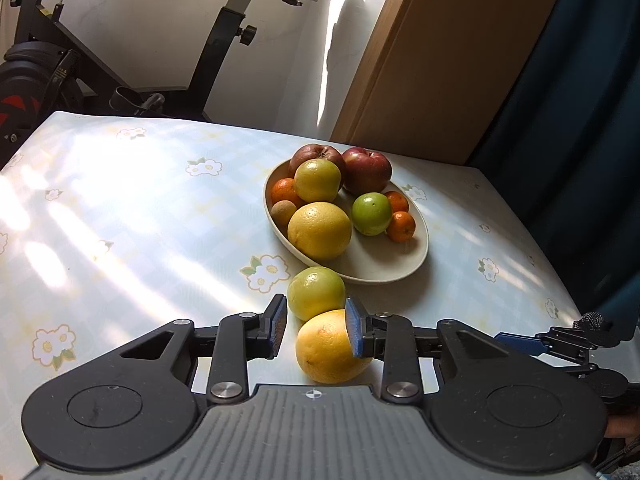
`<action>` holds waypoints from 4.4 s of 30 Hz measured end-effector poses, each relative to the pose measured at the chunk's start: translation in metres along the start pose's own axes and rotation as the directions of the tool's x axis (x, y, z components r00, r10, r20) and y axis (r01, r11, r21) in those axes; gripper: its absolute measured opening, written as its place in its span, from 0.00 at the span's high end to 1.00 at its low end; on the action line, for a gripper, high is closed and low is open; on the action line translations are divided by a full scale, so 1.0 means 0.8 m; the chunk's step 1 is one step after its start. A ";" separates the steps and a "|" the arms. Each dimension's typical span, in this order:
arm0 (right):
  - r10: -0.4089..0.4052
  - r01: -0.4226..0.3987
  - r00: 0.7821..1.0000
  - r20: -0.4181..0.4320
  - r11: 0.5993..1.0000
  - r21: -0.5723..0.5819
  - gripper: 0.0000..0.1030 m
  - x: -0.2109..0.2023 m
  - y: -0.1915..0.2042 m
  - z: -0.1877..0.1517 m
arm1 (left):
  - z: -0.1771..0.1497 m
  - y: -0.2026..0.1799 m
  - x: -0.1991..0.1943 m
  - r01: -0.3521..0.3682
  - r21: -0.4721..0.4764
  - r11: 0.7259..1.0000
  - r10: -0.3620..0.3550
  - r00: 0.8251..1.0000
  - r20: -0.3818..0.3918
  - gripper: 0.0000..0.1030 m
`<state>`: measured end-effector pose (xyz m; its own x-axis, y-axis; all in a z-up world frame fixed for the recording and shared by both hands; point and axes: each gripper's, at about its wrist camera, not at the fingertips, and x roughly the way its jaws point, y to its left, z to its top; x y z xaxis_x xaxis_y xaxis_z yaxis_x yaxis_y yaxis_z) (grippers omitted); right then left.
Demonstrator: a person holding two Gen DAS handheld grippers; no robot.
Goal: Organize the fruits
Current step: 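Move the right gripper to the kiwi while the left gripper approaches a yellow grapefruit, then grasp the kiwi with the right gripper and carry it to the plate, then close the left gripper on the grapefruit while the right gripper releases the kiwi on the plate, then carry the grapefruit with the left gripper onto the plate and open it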
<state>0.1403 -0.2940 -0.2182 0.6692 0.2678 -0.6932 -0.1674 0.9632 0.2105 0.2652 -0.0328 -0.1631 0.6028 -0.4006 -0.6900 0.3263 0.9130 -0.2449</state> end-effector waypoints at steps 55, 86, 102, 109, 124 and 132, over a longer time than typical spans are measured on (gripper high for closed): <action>0.062 -0.046 0.986 0.155 0.994 -0.102 0.75 0.023 0.023 0.104 | 0.065 -0.003 0.092 0.051 0.026 0.998 -0.044 0.975 -0.218 0.60; 0.074 -0.068 0.988 0.136 0.996 -0.049 0.75 0.038 0.005 0.097 | 0.071 -0.006 0.092 0.031 0.121 0.992 -0.007 0.981 -0.193 0.51; 0.083 -0.075 0.988 0.129 0.995 -0.065 0.75 0.055 0.000 0.108 | 0.163 -0.073 0.135 0.076 0.222 0.972 -0.056 0.994 -0.095 0.51; 0.085 -0.077 0.988 0.127 0.995 -0.070 0.75 0.064 -0.002 0.114 | 0.171 -0.082 0.174 0.058 0.242 0.969 -0.027 0.991 -0.131 0.51; 0.062 -0.058 0.992 0.111 0.997 -0.041 0.75 0.087 -0.018 0.124 | 0.172 -0.071 0.187 0.041 0.220 0.975 -0.012 0.991 -0.134 0.50; 0.052 -0.042 0.992 0.111 0.996 -0.084 0.75 0.103 -0.009 0.147 | 0.173 -0.061 0.164 0.043 0.205 0.978 -0.026 0.996 -0.088 0.50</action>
<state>0.2820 -0.2819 -0.1957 0.7360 0.3126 -0.6005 -0.2560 0.9497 0.1806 0.4293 -0.1403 -0.1470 0.5282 -0.4155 -0.7405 0.4941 0.8597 -0.1299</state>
